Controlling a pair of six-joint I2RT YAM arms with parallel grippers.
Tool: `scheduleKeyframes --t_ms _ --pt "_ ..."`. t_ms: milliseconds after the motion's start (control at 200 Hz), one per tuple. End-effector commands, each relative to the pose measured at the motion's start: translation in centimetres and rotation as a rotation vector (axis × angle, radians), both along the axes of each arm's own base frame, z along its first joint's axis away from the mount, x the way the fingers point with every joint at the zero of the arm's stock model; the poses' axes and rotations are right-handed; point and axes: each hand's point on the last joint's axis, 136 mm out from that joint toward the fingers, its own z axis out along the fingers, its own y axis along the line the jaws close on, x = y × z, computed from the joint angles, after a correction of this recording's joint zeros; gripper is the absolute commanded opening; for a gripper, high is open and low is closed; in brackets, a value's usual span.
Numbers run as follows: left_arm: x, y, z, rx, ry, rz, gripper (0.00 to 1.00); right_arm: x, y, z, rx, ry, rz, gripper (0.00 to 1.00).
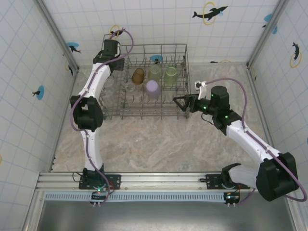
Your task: Load the cups into the dish rack
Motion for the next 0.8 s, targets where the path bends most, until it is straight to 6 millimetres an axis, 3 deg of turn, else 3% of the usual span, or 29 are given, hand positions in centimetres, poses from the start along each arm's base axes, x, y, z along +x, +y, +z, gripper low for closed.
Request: scheduleKeyframes --t_ms 0,165,325,676,721,796 --pt "0.8 1.5 -0.5 0.086 -0.014 0.028 0.00 -0.2 -0.2 0.6 0.011 -0.041 -0.004 1.00" --pt "0.7 1.7 -2.6 0.112 0.026 0.025 0.00 -0.5 -0.2 0.3 0.011 -0.037 -0.001 1.00" --pt "0.8 1.1 -3.4 0.078 0.035 0.014 0.00 -0.5 -0.3 -0.1 0.007 -0.031 -0.010 1.00" --pt "0.7 1.6 -6.6 0.061 0.099 0.053 0.00 -0.2 0.0 0.5 0.013 -0.036 -0.004 1.00" --pt "0.8 1.7 -6.9 0.054 0.105 0.058 0.11 -0.2 0.0 0.5 0.013 -0.036 -0.001 1.00" --pt "0.8 2.0 -7.2 0.050 0.109 0.068 0.13 -0.3 0.0 0.5 0.015 -0.038 -0.003 1.00"
